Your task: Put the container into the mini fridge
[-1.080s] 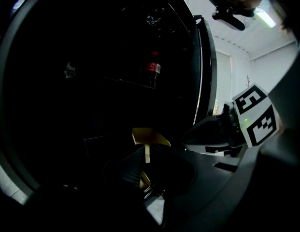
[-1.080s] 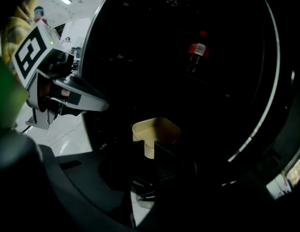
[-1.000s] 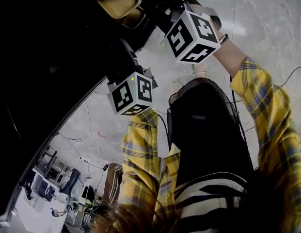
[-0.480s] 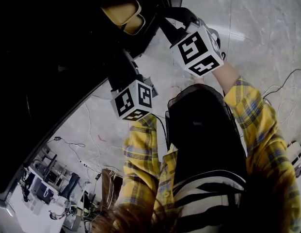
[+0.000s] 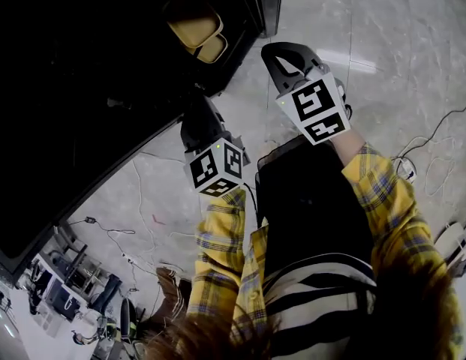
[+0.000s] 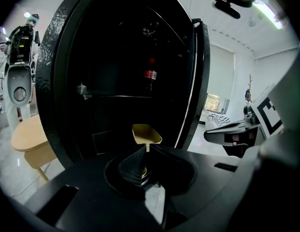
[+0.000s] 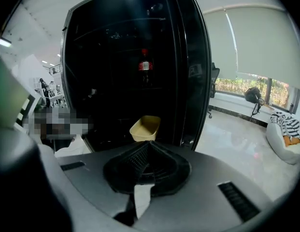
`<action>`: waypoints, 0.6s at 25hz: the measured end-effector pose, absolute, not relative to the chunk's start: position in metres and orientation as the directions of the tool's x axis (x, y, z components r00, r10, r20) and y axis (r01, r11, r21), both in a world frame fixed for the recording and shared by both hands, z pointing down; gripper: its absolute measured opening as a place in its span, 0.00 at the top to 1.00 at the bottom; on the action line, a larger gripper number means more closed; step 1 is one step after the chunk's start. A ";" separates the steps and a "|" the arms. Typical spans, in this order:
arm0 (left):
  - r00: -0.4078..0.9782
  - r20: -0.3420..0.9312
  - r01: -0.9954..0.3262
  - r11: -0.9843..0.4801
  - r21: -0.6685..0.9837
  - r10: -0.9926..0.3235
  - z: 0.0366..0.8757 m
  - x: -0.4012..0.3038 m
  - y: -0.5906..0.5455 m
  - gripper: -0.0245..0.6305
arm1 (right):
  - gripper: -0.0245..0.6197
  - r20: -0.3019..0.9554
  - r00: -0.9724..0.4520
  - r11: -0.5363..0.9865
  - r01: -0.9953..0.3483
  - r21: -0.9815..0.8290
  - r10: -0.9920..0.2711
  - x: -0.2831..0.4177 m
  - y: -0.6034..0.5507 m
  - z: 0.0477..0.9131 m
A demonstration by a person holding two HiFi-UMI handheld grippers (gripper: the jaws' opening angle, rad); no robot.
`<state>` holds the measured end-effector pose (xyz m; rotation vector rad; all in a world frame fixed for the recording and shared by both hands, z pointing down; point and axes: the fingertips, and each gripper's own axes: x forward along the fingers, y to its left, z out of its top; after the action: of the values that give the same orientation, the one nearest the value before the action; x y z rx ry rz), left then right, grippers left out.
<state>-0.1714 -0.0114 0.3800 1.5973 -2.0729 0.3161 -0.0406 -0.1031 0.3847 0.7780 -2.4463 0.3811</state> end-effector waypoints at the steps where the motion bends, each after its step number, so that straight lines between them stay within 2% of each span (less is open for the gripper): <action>1: -0.181 0.519 -0.953 0.280 0.118 -0.835 0.379 -0.171 -0.009 0.92 | 0.92 0.575 -0.683 0.791 -0.604 -0.098 -0.450 -0.038 -0.100 0.383; 15: -0.105 0.534 -0.968 0.209 0.138 -0.839 0.321 -0.164 0.045 0.92 | 0.92 0.587 -0.662 0.749 -0.648 -0.135 -0.466 0.010 -0.046 0.326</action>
<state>-0.1644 0.0448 0.3208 1.6701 -1.9852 0.3362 0.0095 -0.0456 0.3265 0.8387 -2.4157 0.4555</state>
